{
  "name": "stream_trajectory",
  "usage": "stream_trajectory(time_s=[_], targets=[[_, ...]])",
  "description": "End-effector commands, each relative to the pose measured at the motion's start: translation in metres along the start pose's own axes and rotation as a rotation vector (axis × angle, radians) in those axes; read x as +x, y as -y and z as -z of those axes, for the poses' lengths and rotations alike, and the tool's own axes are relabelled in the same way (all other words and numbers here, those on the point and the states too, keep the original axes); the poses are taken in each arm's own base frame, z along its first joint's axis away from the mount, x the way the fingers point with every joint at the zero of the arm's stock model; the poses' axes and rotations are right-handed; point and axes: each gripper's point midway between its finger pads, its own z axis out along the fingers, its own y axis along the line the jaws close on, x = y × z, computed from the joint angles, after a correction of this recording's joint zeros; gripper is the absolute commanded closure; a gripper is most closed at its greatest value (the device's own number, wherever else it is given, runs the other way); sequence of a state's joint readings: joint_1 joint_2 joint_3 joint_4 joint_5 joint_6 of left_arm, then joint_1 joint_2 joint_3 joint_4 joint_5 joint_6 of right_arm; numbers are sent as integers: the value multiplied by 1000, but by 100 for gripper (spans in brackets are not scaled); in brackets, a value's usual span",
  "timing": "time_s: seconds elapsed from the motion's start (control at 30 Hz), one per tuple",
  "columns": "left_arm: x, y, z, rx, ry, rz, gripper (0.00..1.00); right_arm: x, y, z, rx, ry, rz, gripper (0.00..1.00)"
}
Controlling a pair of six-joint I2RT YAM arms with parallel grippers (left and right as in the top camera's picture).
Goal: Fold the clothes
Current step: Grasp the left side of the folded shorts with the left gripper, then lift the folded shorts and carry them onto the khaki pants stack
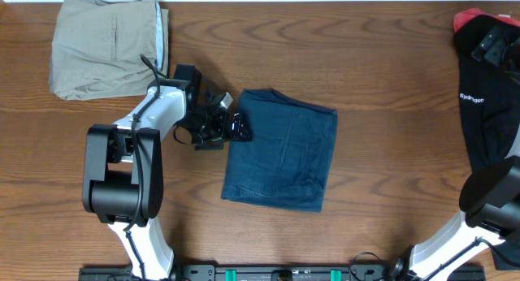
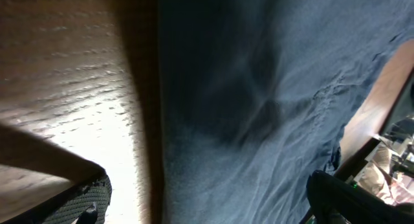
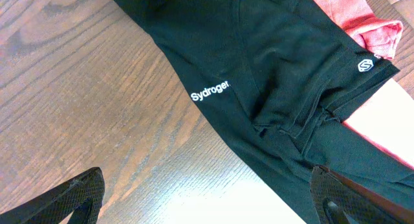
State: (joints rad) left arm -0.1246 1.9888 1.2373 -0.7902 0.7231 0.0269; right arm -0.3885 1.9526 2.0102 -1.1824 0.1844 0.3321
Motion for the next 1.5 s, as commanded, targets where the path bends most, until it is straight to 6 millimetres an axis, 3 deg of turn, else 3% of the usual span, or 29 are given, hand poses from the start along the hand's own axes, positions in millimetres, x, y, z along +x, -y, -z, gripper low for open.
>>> stream_trajectory(time_s=[0.0,0.9,1.1,1.4,1.47], targets=[[20,-16,-23,3,-87,48,2,-2,10,-2,23,0,-7,1],[28,-10,-24,27,-120,71,1,-2,10,-2,23,0,-7,1],[36,-4,-32,22,-150,50,8,-1,9,-2,22,0,-5,1],[35,8,-44,17,-149,-20,9,-2,10,-2,22,0,-6,1],[36,10,-46,16,-152,-28,18,-2,10,-2,22,0,-6,1]])
